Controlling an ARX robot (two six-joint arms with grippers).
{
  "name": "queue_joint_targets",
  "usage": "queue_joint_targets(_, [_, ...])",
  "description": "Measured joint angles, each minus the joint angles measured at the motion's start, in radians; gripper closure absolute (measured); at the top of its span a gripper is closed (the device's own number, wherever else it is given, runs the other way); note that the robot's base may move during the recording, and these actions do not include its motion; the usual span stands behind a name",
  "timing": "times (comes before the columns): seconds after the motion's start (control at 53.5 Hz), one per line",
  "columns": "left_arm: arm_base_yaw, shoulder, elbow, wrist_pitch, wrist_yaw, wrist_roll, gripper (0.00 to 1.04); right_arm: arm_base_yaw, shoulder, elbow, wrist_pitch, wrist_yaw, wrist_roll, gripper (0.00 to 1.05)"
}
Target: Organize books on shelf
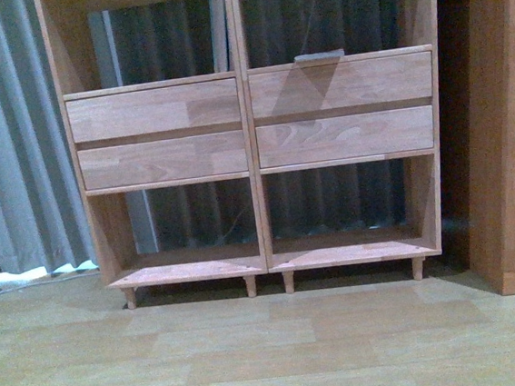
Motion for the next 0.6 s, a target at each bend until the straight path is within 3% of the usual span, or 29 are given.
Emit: queue_joint_targets(0.598, [0.0, 0.0, 0.0, 0.0, 0.0, 0.0, 0.07, 0.0, 0.0, 0.0, 0.0, 0.0, 0.0, 0.07])
